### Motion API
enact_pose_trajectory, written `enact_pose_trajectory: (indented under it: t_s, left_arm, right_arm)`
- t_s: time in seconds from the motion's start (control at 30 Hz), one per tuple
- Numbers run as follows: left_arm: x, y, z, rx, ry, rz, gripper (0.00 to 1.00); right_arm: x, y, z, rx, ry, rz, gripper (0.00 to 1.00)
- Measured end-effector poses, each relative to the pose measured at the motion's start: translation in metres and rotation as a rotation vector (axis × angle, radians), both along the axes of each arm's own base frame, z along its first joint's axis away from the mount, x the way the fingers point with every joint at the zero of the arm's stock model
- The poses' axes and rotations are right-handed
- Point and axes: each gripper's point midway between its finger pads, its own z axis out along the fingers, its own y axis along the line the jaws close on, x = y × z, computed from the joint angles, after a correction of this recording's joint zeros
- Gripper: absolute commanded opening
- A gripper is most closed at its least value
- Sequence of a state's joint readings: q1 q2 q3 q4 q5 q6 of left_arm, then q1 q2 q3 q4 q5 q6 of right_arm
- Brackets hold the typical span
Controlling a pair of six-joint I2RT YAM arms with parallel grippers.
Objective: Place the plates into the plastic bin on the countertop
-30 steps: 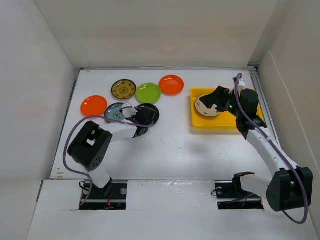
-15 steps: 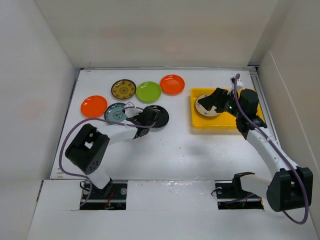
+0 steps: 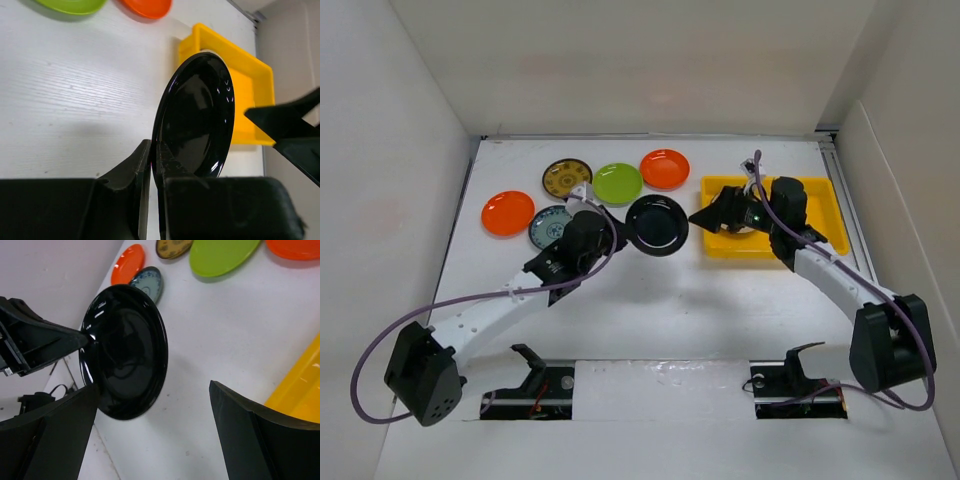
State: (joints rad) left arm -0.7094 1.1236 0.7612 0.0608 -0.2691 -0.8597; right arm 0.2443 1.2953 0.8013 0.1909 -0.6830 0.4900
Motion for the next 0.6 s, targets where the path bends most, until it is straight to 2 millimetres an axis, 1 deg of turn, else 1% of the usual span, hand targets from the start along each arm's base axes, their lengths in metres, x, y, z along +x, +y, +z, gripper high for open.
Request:
enact_pose_trajectory:
  t_s: [0.07,0.1,0.17,0.2,0.23,0.27,0.3,0.33,0.37,0.4,0.43,0.47,0.5,0.53,0.57,0.6]
  left_arm:
    - [-0.003,-0.008,0.008,-0.017,-0.022,-0.059,0.00]
    - [-0.005,-0.012,0.010,-0.025,-0.029,-0.086,0.00]
    - [-0.008,-0.018,0.012,-0.040,-0.042,-0.131,0.00]
    - [-0.011,-0.020,0.012,-0.047,-0.043,-0.153,0.00]
    - [-0.012,-0.021,0.011,-0.053,-0.042,-0.170,0.00]
    - [-0.013,-0.023,0.011,-0.059,-0.045,-0.187,0.00]
    - [-0.014,-0.024,0.011,-0.066,-0.046,-0.198,0.00]
    - [-0.015,-0.025,0.011,-0.071,-0.047,-0.205,0.00]
    - [-0.015,-0.026,0.011,-0.075,-0.047,-0.211,0.00]
    - [-0.015,-0.026,0.011,-0.074,-0.049,-0.215,0.00]
    - [-0.014,-0.022,0.007,-0.058,-0.044,-0.201,0.00]
    - [-0.013,-0.021,0.007,-0.060,-0.044,-0.203,0.24]
    - [-0.012,-0.021,0.007,-0.061,-0.047,-0.199,0.59]
    - [-0.011,-0.020,0.007,-0.056,-0.050,-0.192,0.88]
    - [-0.010,-0.019,0.008,-0.060,-0.049,-0.181,1.00]
    - [-0.009,-0.018,0.009,-0.066,-0.041,-0.164,1.00]
  right_arm:
    - [-0.001,0.008,0.003,0.022,-0.011,0.030,0.96]
    - [-0.001,0.011,0.003,0.032,-0.012,0.041,0.94]
    - [-0.002,0.018,0.000,0.042,-0.004,0.063,0.92]
    - [-0.002,0.021,-0.001,0.046,0.001,0.073,0.85]
    - [-0.002,0.025,-0.004,0.049,0.005,0.085,0.81]
    - [-0.003,0.028,-0.006,0.052,0.014,0.094,0.72]
    - [-0.003,0.031,-0.009,0.056,0.025,0.102,0.57]
    - [-0.004,0.033,-0.012,0.058,0.033,0.108,0.21]
    - [-0.005,0.037,-0.014,0.066,0.052,0.117,0.05]
    - [-0.005,0.038,-0.014,0.065,0.048,0.120,0.00]
    - [-0.005,0.038,-0.013,0.081,0.062,0.116,0.00]
    - [-0.004,0.038,-0.011,0.085,0.058,0.110,0.00]
    - [-0.003,0.038,-0.010,0.087,0.059,0.105,0.00]
    - [-0.002,0.037,-0.011,0.086,0.059,0.097,0.00]
    - [-0.001,0.035,-0.012,0.086,0.064,0.084,0.00]
    - [0.003,0.031,-0.014,0.084,0.069,0.059,0.00]
